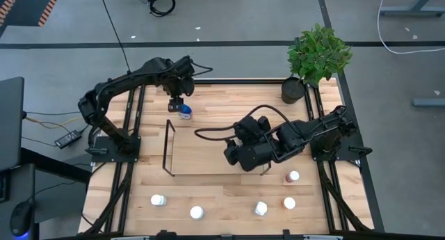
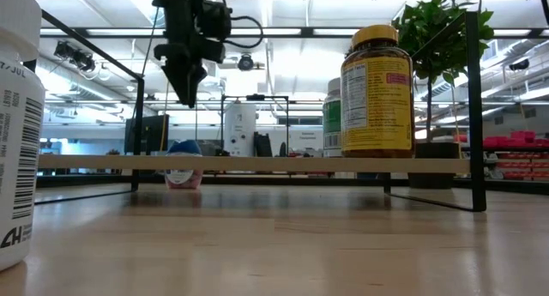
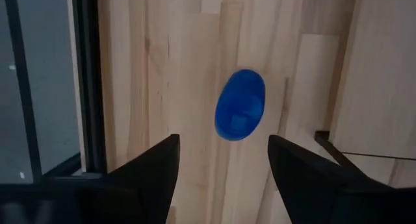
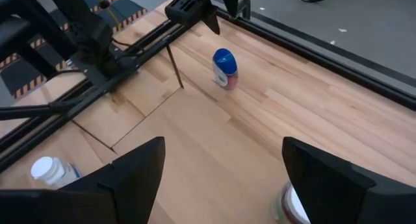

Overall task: Pick and place medicine bottles onto shelf by color
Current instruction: Put the blue medicine bottle on the shelf

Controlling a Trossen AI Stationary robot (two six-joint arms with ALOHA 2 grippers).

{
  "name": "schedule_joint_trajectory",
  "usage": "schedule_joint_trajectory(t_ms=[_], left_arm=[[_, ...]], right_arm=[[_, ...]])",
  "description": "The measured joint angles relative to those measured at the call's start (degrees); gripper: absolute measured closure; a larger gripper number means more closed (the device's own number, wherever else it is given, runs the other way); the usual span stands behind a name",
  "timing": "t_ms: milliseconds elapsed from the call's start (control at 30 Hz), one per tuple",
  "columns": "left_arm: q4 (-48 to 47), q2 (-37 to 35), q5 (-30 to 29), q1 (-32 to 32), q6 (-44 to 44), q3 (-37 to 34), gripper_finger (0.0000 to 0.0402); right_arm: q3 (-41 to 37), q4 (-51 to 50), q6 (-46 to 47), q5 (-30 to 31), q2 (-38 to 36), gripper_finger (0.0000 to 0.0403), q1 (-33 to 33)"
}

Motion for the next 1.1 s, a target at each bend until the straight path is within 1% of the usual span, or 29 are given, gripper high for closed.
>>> schedule_joint_trajectory(t_ms=[167, 367, 600, 833, 1100], left_arm=[[-0.85, 3.04, 0.55, 0.25, -0.31, 0.04, 0.0148], [-1.86, 6.28, 0.55, -1.2, -1.01, 0.04, 0.0145], [-2.08, 7.22, -0.09, -1.55, 1.72, 0.04, 0.0143], [-2.76, 7.24, -2.06, -1.4, 8.62, 0.04, 0.0143], [-2.0, 7.41, -1.15, -1.44, 9.32, 0.04, 0.0139]], right_arm=[[0.0, 0.16, 0.07, -0.06, 0.0, 0.0087, -0.12], [0.0, 0.19, 0.83, -0.52, 0.0, 0.0087, -0.11], [0.0, 0.17, 1.11, -0.63, 0.0, 0.0087, -0.07], [0.0, 0.15, 0.1, -0.66, 0.0, 0.0087, -0.07], [0.0, 0.15, -0.57, -0.68, 0.0, 0.0087, -0.07]])
